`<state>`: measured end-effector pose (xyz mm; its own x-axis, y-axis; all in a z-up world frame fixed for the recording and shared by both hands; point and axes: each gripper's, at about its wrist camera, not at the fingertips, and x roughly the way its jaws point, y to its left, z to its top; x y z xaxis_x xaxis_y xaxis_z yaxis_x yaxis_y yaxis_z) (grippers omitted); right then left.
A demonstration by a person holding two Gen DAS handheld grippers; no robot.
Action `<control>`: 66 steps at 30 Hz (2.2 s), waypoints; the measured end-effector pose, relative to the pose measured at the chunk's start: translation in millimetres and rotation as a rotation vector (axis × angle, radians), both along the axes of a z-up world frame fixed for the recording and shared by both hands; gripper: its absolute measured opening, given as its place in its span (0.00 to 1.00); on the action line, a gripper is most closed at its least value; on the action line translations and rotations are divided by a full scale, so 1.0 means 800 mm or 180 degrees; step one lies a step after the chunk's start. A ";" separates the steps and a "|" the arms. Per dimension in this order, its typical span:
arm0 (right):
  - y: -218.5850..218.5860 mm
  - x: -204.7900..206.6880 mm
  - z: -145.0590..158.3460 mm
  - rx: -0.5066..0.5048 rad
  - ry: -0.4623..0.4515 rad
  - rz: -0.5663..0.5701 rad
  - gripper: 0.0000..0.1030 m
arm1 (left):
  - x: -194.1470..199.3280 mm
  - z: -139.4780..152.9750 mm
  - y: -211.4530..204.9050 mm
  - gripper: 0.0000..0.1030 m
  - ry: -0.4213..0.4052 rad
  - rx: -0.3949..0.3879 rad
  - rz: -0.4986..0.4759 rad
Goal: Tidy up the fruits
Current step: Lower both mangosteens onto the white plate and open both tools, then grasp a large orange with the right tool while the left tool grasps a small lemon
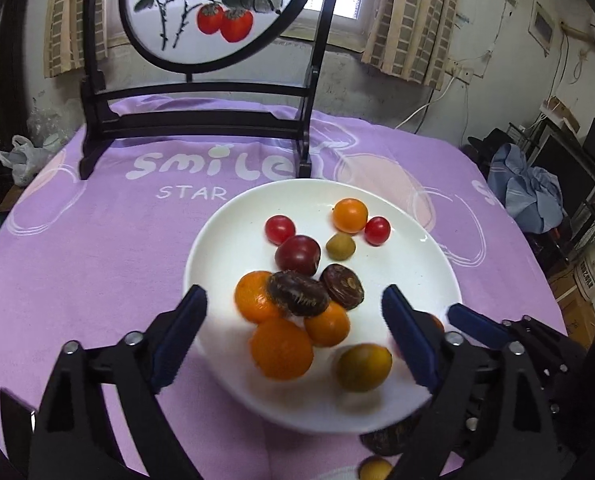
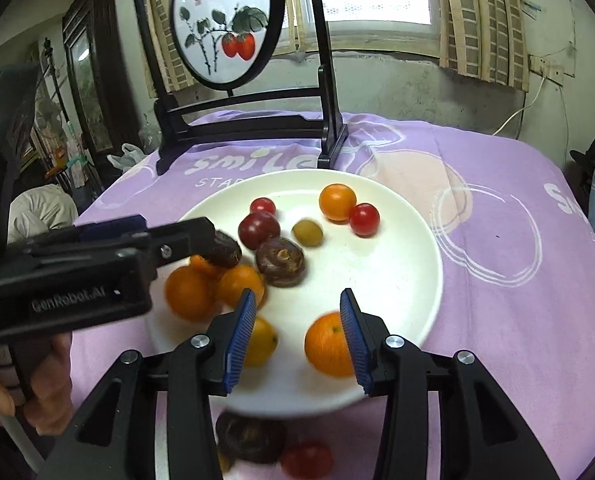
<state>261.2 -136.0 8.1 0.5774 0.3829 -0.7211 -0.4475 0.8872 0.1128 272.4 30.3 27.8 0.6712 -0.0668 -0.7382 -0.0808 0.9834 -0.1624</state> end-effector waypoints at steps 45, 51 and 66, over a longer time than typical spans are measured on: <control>-0.079 -0.152 -0.051 -0.0033 0.0363 -0.0410 0.41 | -0.174 -0.088 -0.009 0.91 0.0337 0.0251 -0.0171; -0.096 -0.159 -0.041 0.0048 0.0279 -0.0449 0.41 | -0.174 -0.095 -0.025 0.91 0.0545 0.0118 -0.0245; -0.091 -0.176 -0.024 0.0116 0.0177 -0.0296 0.41 | -0.130 -0.100 -0.108 0.73 0.0549 0.0458 -0.0414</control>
